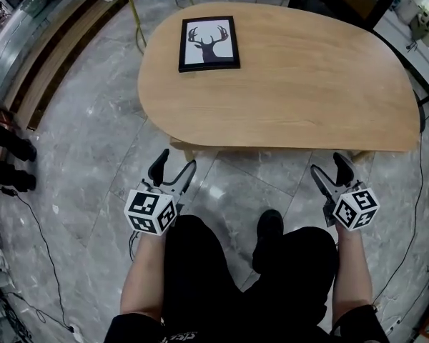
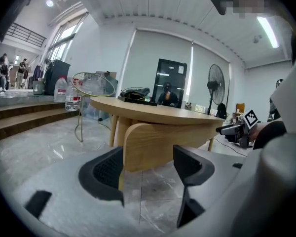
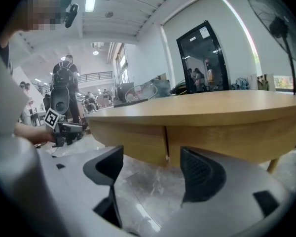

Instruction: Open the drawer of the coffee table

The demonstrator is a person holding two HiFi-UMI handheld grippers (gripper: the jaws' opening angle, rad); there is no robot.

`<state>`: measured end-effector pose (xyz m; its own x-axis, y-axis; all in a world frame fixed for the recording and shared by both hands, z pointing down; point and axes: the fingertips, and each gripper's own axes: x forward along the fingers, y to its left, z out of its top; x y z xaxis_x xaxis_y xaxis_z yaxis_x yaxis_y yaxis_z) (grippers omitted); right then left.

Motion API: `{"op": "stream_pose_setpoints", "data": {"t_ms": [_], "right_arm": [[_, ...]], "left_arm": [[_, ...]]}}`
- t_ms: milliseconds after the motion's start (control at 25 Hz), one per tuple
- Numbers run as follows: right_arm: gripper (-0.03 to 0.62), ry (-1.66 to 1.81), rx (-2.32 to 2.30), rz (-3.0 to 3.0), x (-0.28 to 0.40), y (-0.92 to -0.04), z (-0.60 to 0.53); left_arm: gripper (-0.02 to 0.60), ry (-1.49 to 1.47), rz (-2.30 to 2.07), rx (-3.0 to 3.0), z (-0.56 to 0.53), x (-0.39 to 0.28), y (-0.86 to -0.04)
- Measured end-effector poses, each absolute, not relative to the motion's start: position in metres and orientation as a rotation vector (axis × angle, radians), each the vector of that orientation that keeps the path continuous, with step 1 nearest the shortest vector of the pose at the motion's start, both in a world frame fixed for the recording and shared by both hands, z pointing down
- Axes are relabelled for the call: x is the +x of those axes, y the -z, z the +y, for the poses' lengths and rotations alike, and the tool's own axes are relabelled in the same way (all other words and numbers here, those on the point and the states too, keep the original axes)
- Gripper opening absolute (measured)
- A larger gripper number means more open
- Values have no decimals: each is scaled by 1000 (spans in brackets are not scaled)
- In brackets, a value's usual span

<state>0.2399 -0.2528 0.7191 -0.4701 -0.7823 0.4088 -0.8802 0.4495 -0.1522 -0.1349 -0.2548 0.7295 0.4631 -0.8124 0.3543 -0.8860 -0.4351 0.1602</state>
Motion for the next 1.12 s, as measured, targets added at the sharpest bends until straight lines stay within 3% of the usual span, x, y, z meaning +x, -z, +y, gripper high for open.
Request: {"op": "stream_pose_setpoints", "data": {"t_ms": [200, 680, 960, 1120], "right_arm": [[379, -497, 1496, -2383, 251, -722, -265], [319, -430, 1462, -2374, 251, -728, -279], [313, -419, 1449, -2377, 251, -730, -278], [252, -382, 1366, -2413, 228, -729, -276]], "left_arm": [[373, -364, -1455, 2430, -271, -147, -730], [379, -487, -1355, 2487, -287, -144, -746], [328, -542, -1319, 2531, -291, -134, -745], [293, -560, -1300, 2536, -293, -126, -749]]}}
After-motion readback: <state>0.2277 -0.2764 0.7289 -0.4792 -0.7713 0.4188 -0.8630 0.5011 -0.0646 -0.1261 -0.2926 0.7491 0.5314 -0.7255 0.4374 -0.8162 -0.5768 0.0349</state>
